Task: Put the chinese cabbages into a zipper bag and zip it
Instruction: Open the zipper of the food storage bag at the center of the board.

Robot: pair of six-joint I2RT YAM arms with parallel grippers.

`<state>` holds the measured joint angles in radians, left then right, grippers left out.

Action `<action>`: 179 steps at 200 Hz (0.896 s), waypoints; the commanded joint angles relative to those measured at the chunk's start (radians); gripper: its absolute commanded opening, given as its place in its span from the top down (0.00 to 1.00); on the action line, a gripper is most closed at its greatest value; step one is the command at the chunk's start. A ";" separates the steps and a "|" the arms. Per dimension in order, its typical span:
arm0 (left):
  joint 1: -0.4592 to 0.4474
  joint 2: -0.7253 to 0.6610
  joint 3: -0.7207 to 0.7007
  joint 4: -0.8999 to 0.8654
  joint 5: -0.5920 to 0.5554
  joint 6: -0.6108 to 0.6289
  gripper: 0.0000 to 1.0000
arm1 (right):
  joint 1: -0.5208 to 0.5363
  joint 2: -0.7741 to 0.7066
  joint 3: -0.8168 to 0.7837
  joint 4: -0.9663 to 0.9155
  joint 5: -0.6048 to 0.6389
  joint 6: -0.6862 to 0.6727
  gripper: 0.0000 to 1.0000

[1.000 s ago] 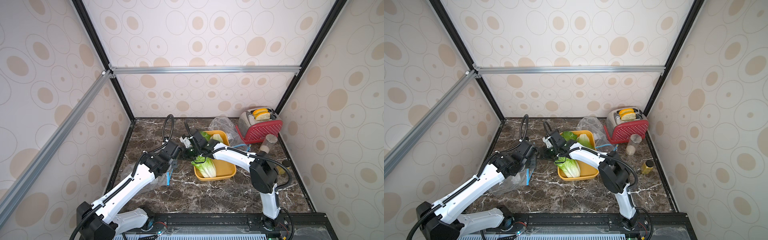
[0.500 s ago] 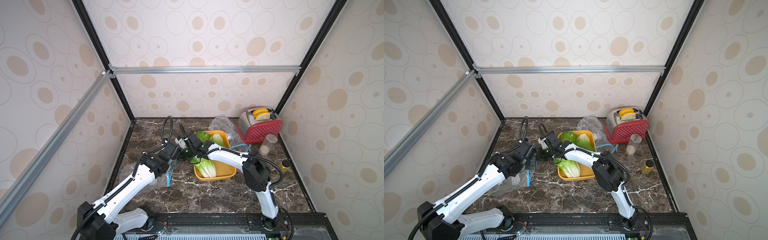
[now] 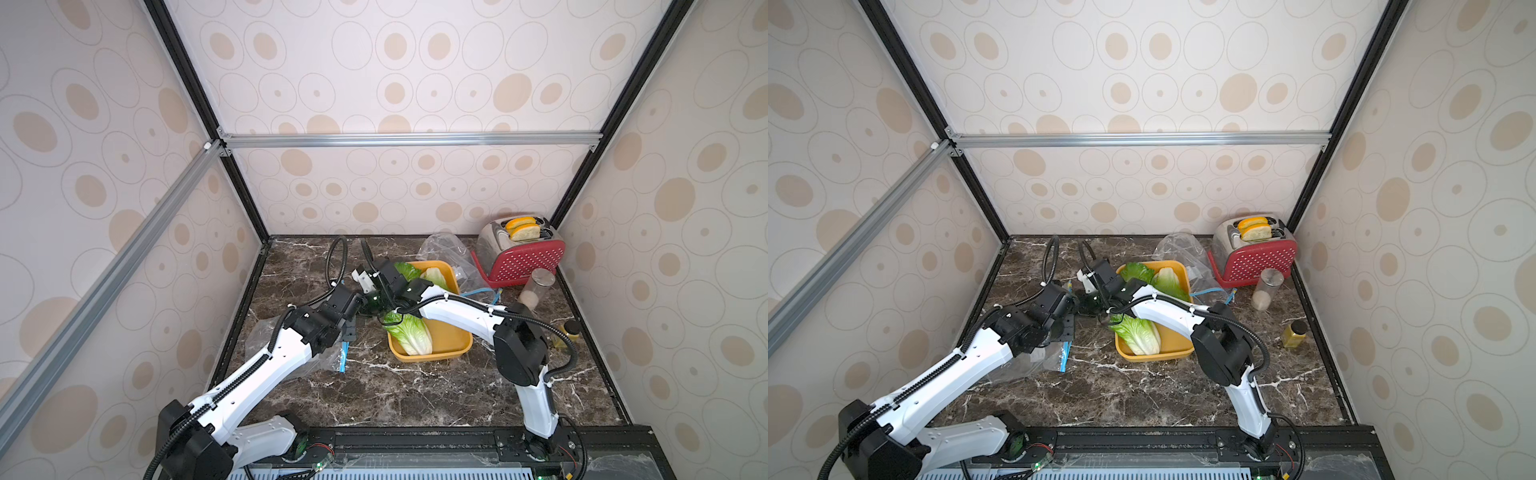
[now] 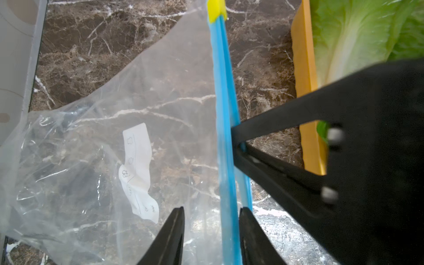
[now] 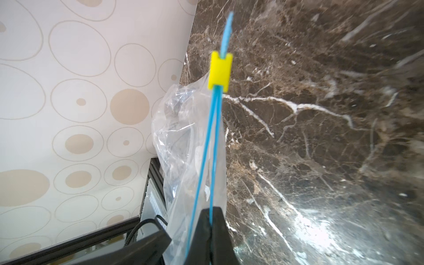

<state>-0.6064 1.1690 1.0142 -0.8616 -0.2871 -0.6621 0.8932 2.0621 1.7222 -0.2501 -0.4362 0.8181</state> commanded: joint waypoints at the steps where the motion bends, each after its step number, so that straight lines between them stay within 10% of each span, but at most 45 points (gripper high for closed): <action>1: 0.005 0.009 0.019 0.018 0.011 0.003 0.58 | 0.001 -0.047 -0.010 -0.008 0.016 -0.004 1.00; 110: 0.040 0.050 0.070 0.011 -0.174 0.004 1.00 | -0.027 -0.152 -0.132 -0.064 0.071 -0.056 1.00; 179: 0.040 -0.003 0.180 0.046 -0.261 0.023 1.00 | -0.047 -0.168 -0.186 -0.161 0.180 -0.103 1.00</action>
<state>-0.5728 1.1931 1.1347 -0.8139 -0.4747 -0.6384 0.8593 1.9125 1.5467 -0.3485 -0.3115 0.7353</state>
